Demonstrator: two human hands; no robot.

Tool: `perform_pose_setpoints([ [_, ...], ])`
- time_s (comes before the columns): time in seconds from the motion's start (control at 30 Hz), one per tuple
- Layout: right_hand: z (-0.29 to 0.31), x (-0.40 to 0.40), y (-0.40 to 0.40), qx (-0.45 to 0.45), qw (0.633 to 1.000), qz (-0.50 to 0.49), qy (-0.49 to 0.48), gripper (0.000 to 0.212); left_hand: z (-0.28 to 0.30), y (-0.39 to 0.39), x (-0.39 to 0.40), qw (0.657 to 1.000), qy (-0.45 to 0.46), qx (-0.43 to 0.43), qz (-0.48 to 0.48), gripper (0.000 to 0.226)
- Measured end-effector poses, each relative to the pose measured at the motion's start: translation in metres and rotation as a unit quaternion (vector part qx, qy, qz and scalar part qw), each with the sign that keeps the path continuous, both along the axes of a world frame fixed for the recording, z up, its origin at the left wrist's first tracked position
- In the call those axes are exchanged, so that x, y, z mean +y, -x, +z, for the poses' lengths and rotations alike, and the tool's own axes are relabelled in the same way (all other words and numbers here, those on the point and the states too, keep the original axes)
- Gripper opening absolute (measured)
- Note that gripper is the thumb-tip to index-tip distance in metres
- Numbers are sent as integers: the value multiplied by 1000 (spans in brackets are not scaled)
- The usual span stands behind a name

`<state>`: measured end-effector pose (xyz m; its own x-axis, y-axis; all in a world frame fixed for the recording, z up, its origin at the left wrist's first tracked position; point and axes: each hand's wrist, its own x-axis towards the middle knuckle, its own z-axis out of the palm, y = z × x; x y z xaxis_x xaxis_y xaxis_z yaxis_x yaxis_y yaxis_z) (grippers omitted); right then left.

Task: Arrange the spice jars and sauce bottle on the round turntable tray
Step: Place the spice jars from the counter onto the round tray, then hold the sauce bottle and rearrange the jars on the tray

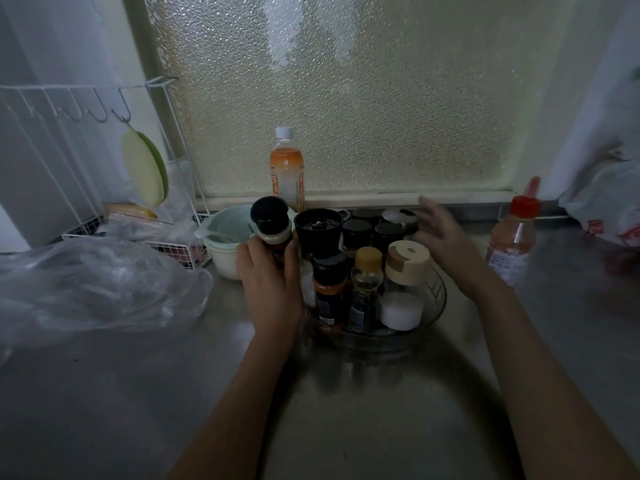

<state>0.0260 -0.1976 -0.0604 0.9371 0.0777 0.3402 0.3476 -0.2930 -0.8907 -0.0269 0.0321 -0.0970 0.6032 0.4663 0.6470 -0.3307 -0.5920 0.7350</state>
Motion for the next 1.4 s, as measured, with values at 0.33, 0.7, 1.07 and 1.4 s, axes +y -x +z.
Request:
perform_pose_setpoints([
  [0.33, 48, 111, 85, -280, 928, 19, 247, 58, 1, 8, -10, 982, 11, -144, -123, 27],
  [0.7, 68, 36, 92, -322, 914, -198, -151, 40, -11, 7, -11, 988, -6, -54, -146, 41],
  [1.07, -12, 10, 52, -91, 987, -123, 54, 48, -18, -7, 3, 966, 196, 133, -105, 9],
  [1.4, -19, -54, 21, -93, 920, -378, -43, 73, -13, -7, -3, 989, 137, 55, -31, 14],
])
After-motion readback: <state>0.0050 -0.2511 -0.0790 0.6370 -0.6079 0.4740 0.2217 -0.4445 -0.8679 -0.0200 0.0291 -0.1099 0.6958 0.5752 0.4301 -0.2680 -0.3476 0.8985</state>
